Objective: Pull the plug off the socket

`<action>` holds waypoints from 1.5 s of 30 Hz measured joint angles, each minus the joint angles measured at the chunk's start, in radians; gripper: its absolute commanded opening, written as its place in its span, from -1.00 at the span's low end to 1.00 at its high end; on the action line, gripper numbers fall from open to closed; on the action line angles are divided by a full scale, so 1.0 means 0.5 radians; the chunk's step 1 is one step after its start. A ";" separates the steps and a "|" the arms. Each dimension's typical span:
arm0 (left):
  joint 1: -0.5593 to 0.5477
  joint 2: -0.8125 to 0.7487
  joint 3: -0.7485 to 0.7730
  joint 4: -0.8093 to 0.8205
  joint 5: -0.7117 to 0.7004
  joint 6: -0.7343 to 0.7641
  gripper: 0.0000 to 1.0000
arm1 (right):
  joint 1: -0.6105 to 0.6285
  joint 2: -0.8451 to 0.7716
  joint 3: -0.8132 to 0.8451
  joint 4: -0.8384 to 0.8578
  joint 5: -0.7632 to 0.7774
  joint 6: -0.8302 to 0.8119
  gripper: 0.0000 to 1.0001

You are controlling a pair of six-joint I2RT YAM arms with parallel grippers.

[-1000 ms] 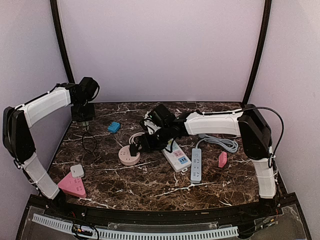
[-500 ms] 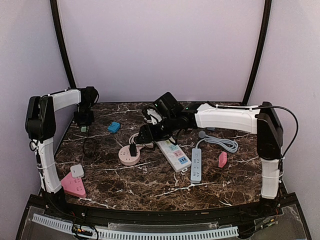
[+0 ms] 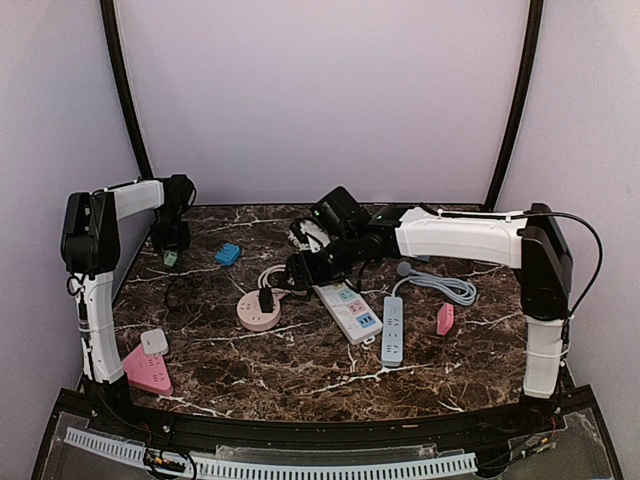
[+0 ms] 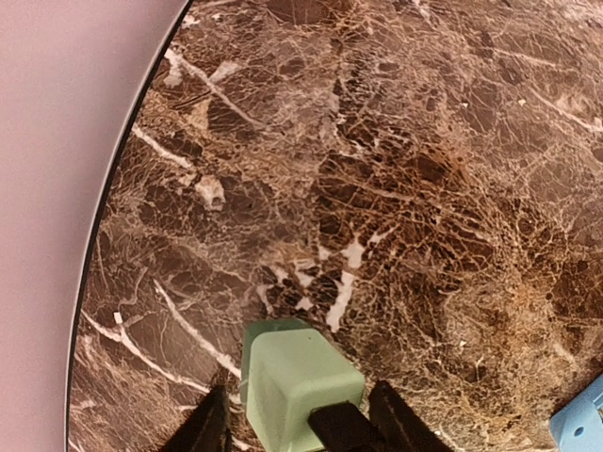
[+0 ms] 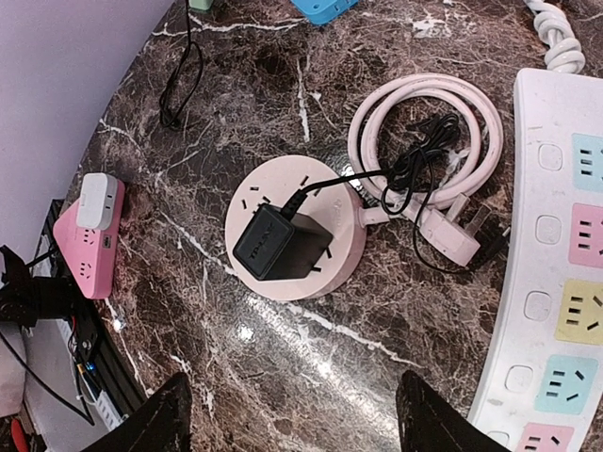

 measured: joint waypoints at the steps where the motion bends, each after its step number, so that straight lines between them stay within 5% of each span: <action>1: 0.000 0.005 0.001 0.002 0.010 -0.005 0.11 | 0.000 0.000 0.000 -0.007 0.003 -0.001 0.43; 18: -0.002 -0.084 0.009 0.089 0.365 0.017 0.63 | 0.000 -0.002 -0.037 -0.043 0.143 -0.014 0.52; 25: -0.077 -0.475 -0.289 0.239 0.576 -0.002 0.64 | 0.000 -0.002 -0.042 -0.043 0.166 -0.013 0.52; 36: -0.618 -0.891 -0.877 0.488 0.898 -0.092 0.58 | -0.021 -0.002 -0.103 -0.034 0.195 0.007 0.48; 45: -0.698 -1.105 -1.328 0.756 1.213 -0.260 0.46 | 0.037 0.102 0.108 -0.085 0.260 0.013 0.47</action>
